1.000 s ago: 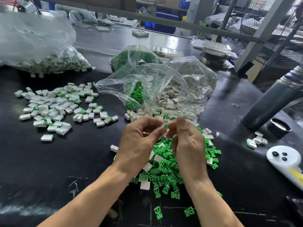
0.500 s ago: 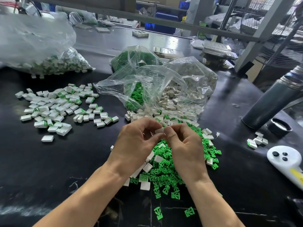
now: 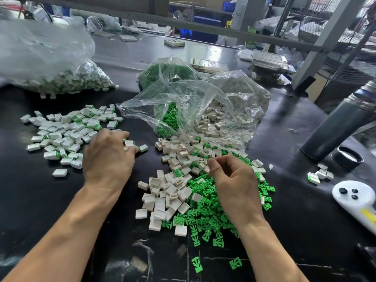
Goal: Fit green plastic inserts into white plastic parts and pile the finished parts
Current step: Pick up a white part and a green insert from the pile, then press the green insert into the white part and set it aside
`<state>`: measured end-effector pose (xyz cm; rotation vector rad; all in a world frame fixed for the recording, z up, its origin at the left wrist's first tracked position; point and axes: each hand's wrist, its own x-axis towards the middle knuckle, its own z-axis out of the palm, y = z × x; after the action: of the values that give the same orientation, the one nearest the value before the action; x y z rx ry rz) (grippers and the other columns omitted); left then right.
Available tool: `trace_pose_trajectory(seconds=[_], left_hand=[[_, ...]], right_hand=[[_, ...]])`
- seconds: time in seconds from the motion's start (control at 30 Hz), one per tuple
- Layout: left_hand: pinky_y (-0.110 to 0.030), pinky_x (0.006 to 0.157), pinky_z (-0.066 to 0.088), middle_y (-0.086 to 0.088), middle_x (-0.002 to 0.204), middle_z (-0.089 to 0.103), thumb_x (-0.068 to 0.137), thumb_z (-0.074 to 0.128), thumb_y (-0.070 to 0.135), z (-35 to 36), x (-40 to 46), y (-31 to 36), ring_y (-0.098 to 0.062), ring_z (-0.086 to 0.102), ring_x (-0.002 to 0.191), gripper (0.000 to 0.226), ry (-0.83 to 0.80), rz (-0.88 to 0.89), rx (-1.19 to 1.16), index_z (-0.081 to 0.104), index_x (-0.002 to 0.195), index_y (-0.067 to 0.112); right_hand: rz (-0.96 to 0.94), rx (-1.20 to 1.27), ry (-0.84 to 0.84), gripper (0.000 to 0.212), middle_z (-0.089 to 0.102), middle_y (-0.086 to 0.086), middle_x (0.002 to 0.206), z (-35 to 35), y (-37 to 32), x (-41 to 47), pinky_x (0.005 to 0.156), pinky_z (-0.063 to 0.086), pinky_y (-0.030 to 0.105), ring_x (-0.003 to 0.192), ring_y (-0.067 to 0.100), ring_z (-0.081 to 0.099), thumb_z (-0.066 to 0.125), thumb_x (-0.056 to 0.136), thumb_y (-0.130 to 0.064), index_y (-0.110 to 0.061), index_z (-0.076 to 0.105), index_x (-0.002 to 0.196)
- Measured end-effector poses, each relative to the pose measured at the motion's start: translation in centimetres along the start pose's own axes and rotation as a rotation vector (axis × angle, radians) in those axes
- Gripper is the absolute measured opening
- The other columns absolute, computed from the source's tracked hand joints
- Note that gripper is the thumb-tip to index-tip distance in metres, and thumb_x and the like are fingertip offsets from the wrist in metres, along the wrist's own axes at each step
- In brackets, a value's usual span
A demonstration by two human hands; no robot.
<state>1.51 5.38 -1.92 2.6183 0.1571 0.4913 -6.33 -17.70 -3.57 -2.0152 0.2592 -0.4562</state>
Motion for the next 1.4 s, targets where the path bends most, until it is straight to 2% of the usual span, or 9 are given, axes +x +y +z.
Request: trace_pose_trajectory(seconds=[0.1,0.17,0.3,0.37,0.43,0.6,0.87,1.2,1.4], left_hand=[[-0.04,0.087,0.053,-0.002,0.104,0.07,0.09,0.077,0.025,-0.1,-0.6,0.7,-0.023,0.066,0.097,0.015,-0.058,0.056,-0.191,0.076,0.105,0.022],[-0.032,0.08,0.056,0.012,0.092,0.069,0.091,0.076,0.028,0.0,-1.6,1.7,-0.006,0.065,0.085,0.003,-0.212,0.094,-0.325,0.074,0.092,0.029],[-0.019,0.081,0.053,0.022,0.092,0.063,0.091,0.075,0.028,1.0,-3.1,2.8,0.005,0.06,0.085,0.008,-0.392,0.193,-0.357,0.073,0.091,0.036],[-0.019,0.082,0.049,0.024,0.094,0.061,0.093,0.074,0.025,1.5,-3.4,3.0,0.004,0.058,0.09,0.012,-0.392,0.235,-0.313,0.076,0.095,0.036],[-0.028,0.089,0.05,0.022,0.098,0.06,0.095,0.072,0.026,1.8,-3.4,3.1,-0.004,0.059,0.097,0.014,-0.395,0.262,-0.253,0.076,0.1,0.038],[-0.039,0.098,0.05,0.018,0.106,0.058,0.098,0.068,0.031,1.9,-3.4,3.2,-0.014,0.057,0.106,0.015,-0.353,0.27,-0.195,0.073,0.108,0.04],[-0.039,0.099,0.051,0.01,0.112,0.062,0.099,0.066,0.026,2.7,-3.5,3.6,-0.016,0.058,0.107,0.019,-0.319,0.326,-0.131,0.073,0.114,0.036],[-0.039,0.1,0.05,0.012,0.104,0.065,0.096,0.069,0.022,2.5,-3.5,3.8,-0.011,0.061,0.099,0.01,-0.316,0.305,-0.176,0.067,0.099,0.031],[-0.04,0.098,0.051,0.01,0.102,0.064,0.096,0.07,0.02,2.6,-3.6,3.8,-0.013,0.061,0.095,0.011,-0.27,0.296,-0.183,0.066,0.102,0.029]], right_hand=[[0.007,-0.089,-0.016,0.011,0.068,-0.015,0.075,-0.5,0.1,0.2,0.069,0.054,0.027,0.073,0.003,0.062,0.071,0.096,-0.038,-0.031,0.069,0.087],[0.005,-0.181,-0.046,0.005,0.069,-0.016,0.084,-1.0,0.2,0.4,0.081,0.057,0.034,0.081,0.002,0.063,0.072,0.096,-0.036,-0.032,0.071,0.093],[-0.025,-0.306,-0.186,0.007,0.066,-0.023,0.102,-1.7,0.2,0.6,0.098,0.053,0.036,0.099,0.0,0.06,0.073,0.095,-0.031,-0.035,0.075,0.1],[-0.074,-0.353,-0.283,0.01,0.063,-0.026,0.104,-1.9,0.2,0.5,0.101,0.05,0.032,0.102,-0.005,0.056,0.072,0.095,-0.033,-0.039,0.076,0.102],[-0.132,-0.408,-0.365,0.013,0.06,-0.028,0.106,-1.8,0.1,0.5,0.103,0.045,0.029,0.108,-0.006,0.051,0.07,0.095,-0.039,-0.042,0.075,0.106],[-0.191,-0.537,-0.495,0.024,0.053,-0.029,0.115,-1.4,-0.2,0.5,0.108,0.032,0.031,0.121,0.004,0.041,0.063,0.096,-0.05,-0.051,0.068,0.119],[-0.214,-0.528,-0.441,0.007,0.058,-0.027,0.108,-1.2,-0.1,0.4,0.105,0.037,0.03,0.114,0.004,0.046,0.069,0.096,-0.04,-0.041,0.071,0.103],[-0.202,-0.582,-0.505,0.017,0.051,-0.029,0.11,-2.0,-0.3,0.4,0.103,0.031,0.029,0.117,0.005,0.041,0.067,0.096,-0.044,-0.042,0.069,0.113],[-0.196,-0.533,-0.472,0.012,0.053,-0.03,0.101,-1.8,-0.6,0.3,0.102,0.036,0.028,0.11,0.0,0.045,0.072,0.094,-0.04,-0.044,0.061,0.093]])
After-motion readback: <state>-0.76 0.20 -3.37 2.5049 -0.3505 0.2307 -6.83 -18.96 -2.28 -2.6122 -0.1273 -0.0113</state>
